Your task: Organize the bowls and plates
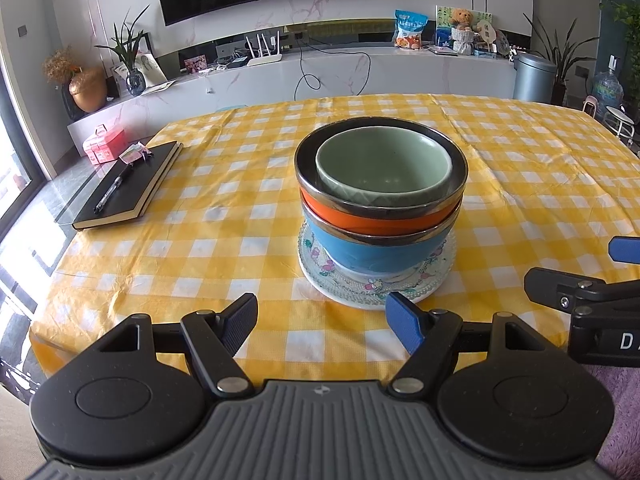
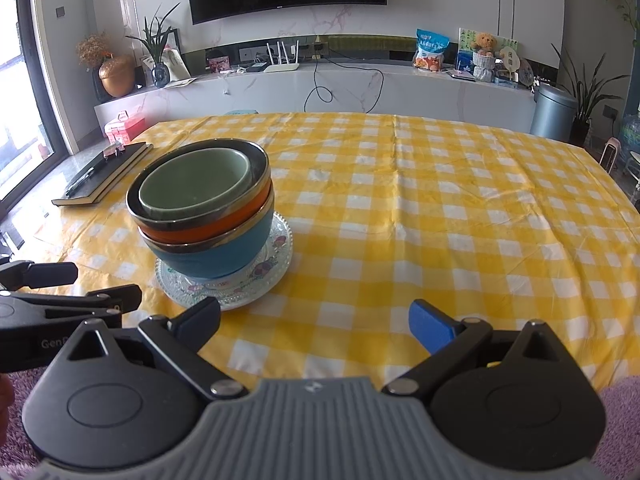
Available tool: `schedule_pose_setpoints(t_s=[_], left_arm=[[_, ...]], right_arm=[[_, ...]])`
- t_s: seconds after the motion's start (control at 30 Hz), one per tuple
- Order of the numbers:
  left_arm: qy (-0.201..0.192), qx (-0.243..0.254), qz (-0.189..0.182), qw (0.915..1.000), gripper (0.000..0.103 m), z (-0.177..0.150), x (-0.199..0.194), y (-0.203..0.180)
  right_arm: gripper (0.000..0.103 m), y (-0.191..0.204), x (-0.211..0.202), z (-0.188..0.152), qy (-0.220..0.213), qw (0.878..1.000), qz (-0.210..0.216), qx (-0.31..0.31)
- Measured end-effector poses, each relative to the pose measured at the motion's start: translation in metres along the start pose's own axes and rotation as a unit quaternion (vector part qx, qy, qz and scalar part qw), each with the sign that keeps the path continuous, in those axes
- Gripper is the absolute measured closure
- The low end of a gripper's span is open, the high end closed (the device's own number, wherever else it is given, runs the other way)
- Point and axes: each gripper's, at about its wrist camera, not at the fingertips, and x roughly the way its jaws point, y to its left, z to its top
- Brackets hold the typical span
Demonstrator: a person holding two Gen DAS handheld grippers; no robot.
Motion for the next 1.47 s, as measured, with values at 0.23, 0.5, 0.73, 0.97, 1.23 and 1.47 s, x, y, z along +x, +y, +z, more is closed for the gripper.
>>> schedule_pose_setpoints(t_s=[0.23,0.5,0.73,0.97,1.23,1.47], left_arm=[[-0.001,0.004,0.002,1.0,0.017,-0.0018,0.0008,0.0],[0.0,0.004,0.003,1.0,0.017,-0.0022,0.0009,-0.0002],[0.003,0.003,0.005,1.0,0.017,-0.0023,0.0008,-0.0007],[0.0,0.004,0.007,1.0,0.017,-0.0018,0.0002,-0.0003],[-0.007,0.009,0.005,0.9999,0.017,0.0002,-0.0029,-0.001],[-0.014,0.008,0.001,0.9999,0.017,0.0012,-0.0042,-0.001]], right_arm=[[0.004,0.0003,0.0035,-0.003,0.003,1.0,0.0,0.001],[0.004,-0.0005,0.0057,-0.0037,0.007,1.0,0.001,0.0],[0.004,-0.0004,0.0058,-0.0031,0.011,1.0,0.002,0.001],[0.004,-0.0001,0.0055,-0.0034,0.011,1.0,0.002,0.0],[0.004,0.0003,0.0061,-0.0037,0.012,1.0,0.002,-0.001],[0.004,-0.0001,0.0079,-0.0037,0.014,1.0,0.003,0.0]])
